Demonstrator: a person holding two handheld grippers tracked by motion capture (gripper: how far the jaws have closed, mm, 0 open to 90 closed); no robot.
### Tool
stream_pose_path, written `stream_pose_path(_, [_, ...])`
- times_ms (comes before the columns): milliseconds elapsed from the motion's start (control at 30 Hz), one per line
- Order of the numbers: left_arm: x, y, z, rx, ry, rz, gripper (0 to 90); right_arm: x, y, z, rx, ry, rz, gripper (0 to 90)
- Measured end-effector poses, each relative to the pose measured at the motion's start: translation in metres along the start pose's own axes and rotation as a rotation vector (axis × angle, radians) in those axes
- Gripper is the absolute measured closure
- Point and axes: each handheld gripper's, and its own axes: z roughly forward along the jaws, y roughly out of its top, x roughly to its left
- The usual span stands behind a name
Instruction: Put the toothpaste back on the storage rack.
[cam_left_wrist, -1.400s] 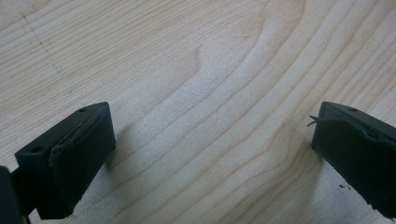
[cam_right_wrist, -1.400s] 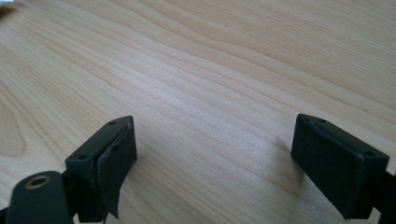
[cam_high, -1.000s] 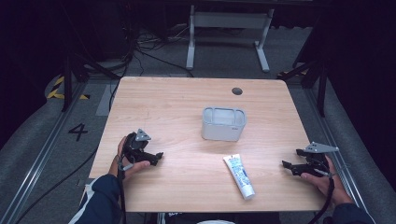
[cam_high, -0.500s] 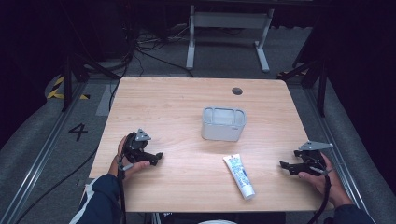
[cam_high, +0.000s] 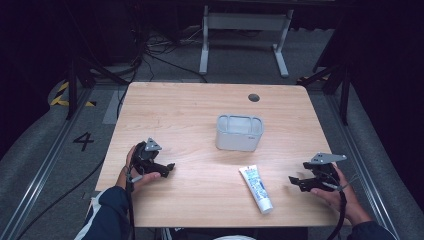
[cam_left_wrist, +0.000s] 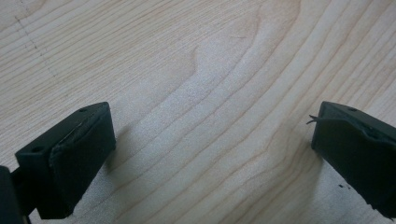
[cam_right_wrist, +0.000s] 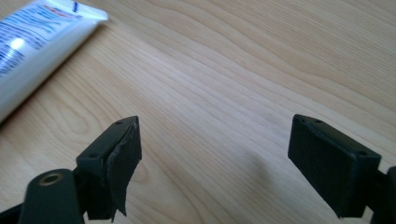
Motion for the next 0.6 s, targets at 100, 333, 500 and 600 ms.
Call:
stream_pose_path(100, [0.0,0.0,0.0,0.0,0.002,0.001,0.1,0.009,0.004,0.0,0.004,0.0,-0.012,18.3])
stream_pose_path(333, [0.0,0.0,0.0,0.0,0.001,0.006,0.0,0.022,0.01,0.002,0.006,0.018,-0.036,18.4])
stream_pose_path(500, [0.0,0.0,0.0,0.001,0.002,0.005,0.0,0.031,0.016,0.003,0.0,0.028,-0.049,18.6])
stream_pose_path(600, [0.0,0.0,0.0,0.001,0.0,0.007,0.1,0.038,0.021,0.004,-0.007,0.046,-0.055,18.8])
